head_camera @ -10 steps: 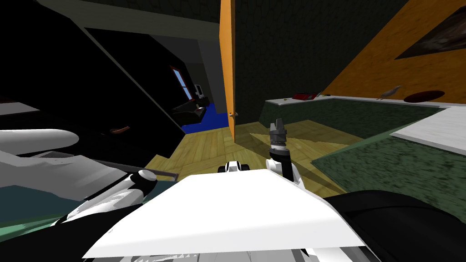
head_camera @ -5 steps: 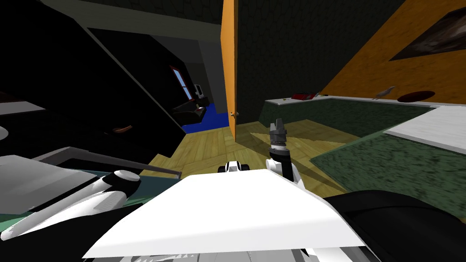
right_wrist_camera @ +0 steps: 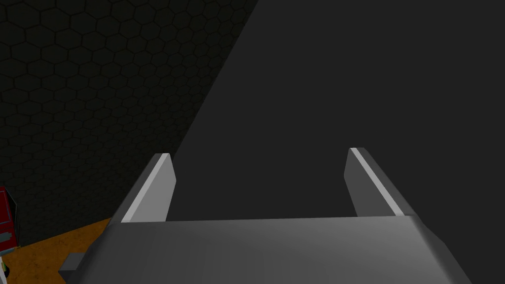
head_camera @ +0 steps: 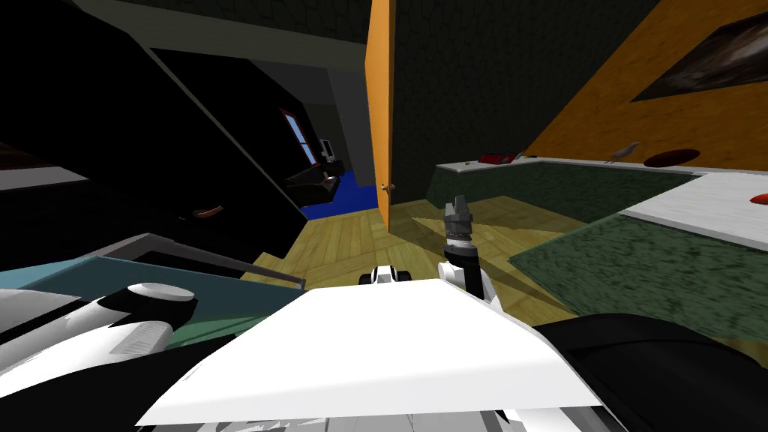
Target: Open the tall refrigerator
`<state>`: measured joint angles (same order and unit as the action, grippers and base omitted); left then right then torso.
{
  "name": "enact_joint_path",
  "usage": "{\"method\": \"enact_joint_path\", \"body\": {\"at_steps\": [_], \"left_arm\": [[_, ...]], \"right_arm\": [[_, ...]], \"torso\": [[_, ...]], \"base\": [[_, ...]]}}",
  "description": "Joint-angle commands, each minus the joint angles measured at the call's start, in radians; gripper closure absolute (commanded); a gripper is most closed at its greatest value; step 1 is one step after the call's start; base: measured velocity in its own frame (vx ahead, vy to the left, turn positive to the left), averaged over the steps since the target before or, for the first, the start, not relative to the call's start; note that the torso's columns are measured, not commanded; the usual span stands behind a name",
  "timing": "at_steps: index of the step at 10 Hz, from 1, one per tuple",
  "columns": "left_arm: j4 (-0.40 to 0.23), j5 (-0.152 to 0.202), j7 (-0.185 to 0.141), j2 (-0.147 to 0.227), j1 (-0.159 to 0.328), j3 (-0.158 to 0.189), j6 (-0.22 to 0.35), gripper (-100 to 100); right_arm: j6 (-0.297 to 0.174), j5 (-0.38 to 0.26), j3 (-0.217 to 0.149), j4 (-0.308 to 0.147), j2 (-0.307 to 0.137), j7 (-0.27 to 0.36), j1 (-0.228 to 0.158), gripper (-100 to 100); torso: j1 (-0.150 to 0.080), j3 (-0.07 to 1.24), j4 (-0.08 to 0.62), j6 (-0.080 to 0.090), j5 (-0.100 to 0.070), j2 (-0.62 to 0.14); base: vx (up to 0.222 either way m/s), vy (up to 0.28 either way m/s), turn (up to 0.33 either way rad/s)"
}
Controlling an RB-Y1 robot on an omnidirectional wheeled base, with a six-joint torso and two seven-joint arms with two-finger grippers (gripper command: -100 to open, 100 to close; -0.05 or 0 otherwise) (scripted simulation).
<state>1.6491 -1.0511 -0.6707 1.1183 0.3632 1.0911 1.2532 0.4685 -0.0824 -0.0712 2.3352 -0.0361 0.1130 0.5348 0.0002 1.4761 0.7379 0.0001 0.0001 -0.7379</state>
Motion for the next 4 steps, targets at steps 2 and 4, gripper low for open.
{"method": "enact_joint_path", "body": {"at_steps": [2, 4], "left_arm": [[-0.054, 0.029, 0.013, 0.1, 0.01, 0.032, 0.003, -100], [-0.094, 0.05, 0.022, 0.165, 0.017, 0.052, 0.005, -100]], "right_arm": [[0.0, 0.0, 0.0, 0.0, 0.0, 0.0, 0.0, 0], [0.0, 0.0, 0.0, 0.0, 0.0, 0.0, 0.0, 0]], "torso": [[-0.003, 0.001, -0.001, 0.0, -0.001, 0.002], [0.001, -0.001, 0.0, 0.0, 0.0, -0.001]], "base": [[-0.046, 0.038, -0.011], [-0.07, 0.068, -0.026]]}}
